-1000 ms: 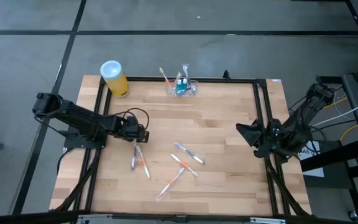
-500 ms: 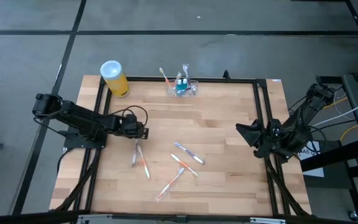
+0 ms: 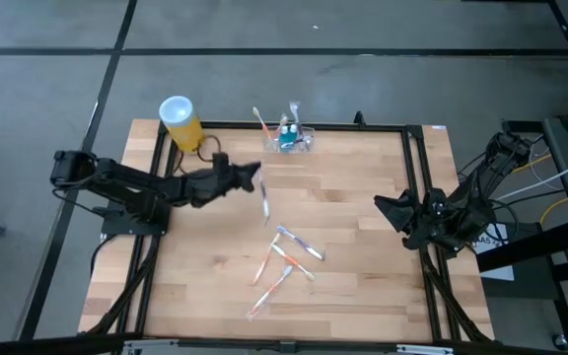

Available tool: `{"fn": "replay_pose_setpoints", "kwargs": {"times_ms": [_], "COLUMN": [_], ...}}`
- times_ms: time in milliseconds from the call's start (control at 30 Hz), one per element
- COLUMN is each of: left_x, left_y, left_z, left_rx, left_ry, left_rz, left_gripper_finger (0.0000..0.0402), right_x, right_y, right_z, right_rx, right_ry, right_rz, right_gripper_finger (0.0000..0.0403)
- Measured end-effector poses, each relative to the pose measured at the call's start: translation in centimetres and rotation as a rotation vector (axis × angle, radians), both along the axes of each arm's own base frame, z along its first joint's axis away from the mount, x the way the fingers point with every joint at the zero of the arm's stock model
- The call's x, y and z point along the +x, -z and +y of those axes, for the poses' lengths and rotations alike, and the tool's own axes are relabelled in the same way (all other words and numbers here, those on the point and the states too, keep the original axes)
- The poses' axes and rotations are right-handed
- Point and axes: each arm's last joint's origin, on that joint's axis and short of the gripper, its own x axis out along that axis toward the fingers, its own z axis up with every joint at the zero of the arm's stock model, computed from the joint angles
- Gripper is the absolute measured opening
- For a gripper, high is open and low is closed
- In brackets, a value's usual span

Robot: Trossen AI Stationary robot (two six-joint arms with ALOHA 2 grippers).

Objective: Pick & Place toothbrushing station
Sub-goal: Put the purple toothbrush into the right section of the transparent organizer

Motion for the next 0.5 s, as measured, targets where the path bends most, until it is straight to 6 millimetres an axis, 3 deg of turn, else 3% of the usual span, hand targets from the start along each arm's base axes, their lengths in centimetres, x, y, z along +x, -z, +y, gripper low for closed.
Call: {"fn": "replay_pose_setpoints", "kwargs": {"times_ms": [167,233,367,500], "left_x": [0.9,1.8,5.4,9.1], "left_y": [-4.5,-6.3,-8.5,-9.1], "left_z": [2.8,4.4,7.8,11.6], "left_rx": [0.315,0.422,0.557,0.618], "left_ry": [-0.073,-0.027,0.106,0.118], "left_rz": [-0.026,0.002,0.147,0.302], "left_gripper_finger": [0.0014,0.0014,0.0014,0.0014], "right_x": [0.0,0.0,0.0,0.0], "right_y": [0.0,0.0,0.0,0.0], "right_z": [0.0,0.0,-0.1,-0.1], "right_rx": [-0.018,-0.015,-0.022,-0.022], "right_ry": [0.007,0.017,0.021,0.02], "right_rz": [0.009,0.016,0.02,0.02], "right_gripper_finger": [0.0109,0.0109,0.0109,0.0109]}}
